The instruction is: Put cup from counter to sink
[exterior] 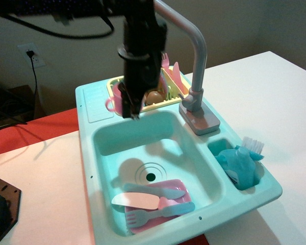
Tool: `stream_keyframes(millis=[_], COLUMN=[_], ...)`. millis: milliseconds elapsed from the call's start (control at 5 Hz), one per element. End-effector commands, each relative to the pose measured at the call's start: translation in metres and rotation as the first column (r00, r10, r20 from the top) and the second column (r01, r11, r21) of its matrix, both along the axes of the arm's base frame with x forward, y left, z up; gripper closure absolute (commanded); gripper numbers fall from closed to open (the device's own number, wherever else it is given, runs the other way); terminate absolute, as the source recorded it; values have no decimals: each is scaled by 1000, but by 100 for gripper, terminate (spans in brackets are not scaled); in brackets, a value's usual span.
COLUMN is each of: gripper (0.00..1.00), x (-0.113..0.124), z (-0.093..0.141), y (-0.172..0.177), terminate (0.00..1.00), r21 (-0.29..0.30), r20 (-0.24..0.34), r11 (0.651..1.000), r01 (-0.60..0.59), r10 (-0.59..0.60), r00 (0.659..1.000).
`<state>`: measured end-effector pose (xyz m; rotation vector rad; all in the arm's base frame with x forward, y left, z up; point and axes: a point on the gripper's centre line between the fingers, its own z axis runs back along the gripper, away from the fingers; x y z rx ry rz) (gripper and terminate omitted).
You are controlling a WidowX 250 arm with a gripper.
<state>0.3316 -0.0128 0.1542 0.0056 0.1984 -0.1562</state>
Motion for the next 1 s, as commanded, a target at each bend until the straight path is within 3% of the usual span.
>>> stream_keyframes(millis=[0,400,600,800], gripper=[100,100,0,0], x=[15,18,14,8], z=[-25,-76,-79,-70], y=[-20,-23,-16,-9], terminate=[0,0,0,0], r21=[-5,44,71,101], r20=[17,-26,-49,-62], r11=[1000,999,997,993], r01=[3,-4,-14,-55], r10=[-2,5,17,61], r00=[1000,1000,999,996])
